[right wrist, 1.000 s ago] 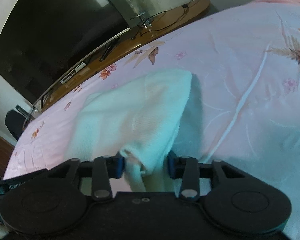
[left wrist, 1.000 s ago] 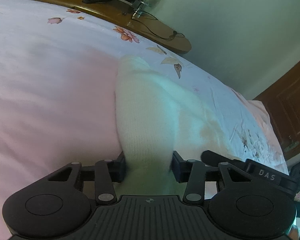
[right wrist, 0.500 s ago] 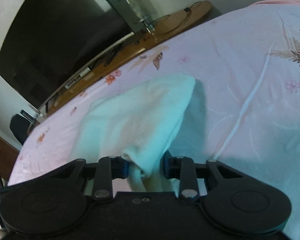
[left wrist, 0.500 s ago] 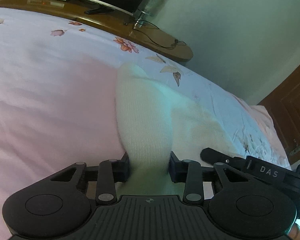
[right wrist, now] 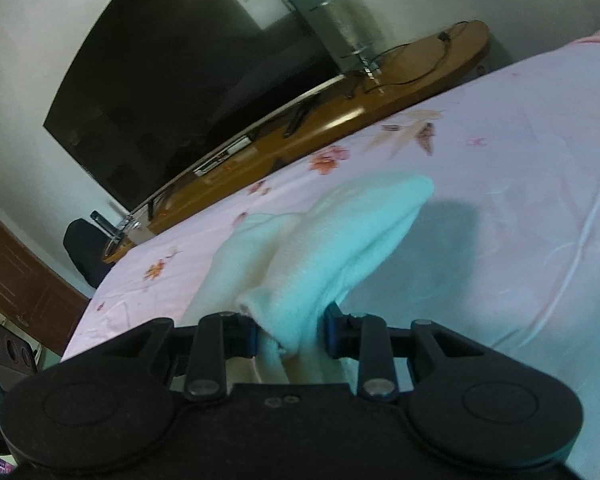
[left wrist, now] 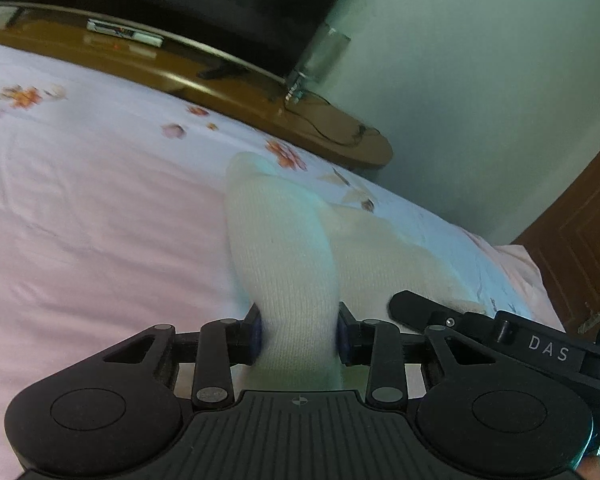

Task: Fold small clothes

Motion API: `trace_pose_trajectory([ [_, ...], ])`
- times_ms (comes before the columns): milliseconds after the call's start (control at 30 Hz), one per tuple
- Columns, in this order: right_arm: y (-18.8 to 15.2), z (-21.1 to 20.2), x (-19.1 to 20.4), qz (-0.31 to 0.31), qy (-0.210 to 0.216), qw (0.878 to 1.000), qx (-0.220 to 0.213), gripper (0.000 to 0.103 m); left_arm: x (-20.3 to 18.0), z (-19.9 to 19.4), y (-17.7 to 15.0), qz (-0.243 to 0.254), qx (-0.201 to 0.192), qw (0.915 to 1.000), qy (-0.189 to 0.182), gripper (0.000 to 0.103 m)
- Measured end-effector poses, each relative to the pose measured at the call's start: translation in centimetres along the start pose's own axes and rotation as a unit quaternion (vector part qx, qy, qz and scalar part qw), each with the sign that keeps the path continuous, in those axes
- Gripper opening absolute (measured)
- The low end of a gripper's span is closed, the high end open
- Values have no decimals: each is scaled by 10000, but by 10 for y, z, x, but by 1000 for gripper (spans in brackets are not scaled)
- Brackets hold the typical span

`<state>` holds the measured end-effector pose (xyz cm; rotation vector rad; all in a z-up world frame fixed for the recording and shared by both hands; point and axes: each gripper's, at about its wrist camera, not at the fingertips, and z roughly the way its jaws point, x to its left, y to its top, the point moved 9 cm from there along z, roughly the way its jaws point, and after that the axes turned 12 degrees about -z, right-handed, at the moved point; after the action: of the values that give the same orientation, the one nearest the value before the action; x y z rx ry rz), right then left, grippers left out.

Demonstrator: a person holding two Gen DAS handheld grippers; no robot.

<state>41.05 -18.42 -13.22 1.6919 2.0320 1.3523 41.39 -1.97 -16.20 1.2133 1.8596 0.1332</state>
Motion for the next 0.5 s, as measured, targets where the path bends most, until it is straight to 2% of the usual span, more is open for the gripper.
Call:
trace_pose_trajectory([
  [233,3,14,57,-289,177,9994,-14,29,38,-37,29,-55,-197,9996,177,35],
  [500,-2,48,97,-477,331,9983,87,29,83,-46,52,-135,-341,9984,428,35],
])
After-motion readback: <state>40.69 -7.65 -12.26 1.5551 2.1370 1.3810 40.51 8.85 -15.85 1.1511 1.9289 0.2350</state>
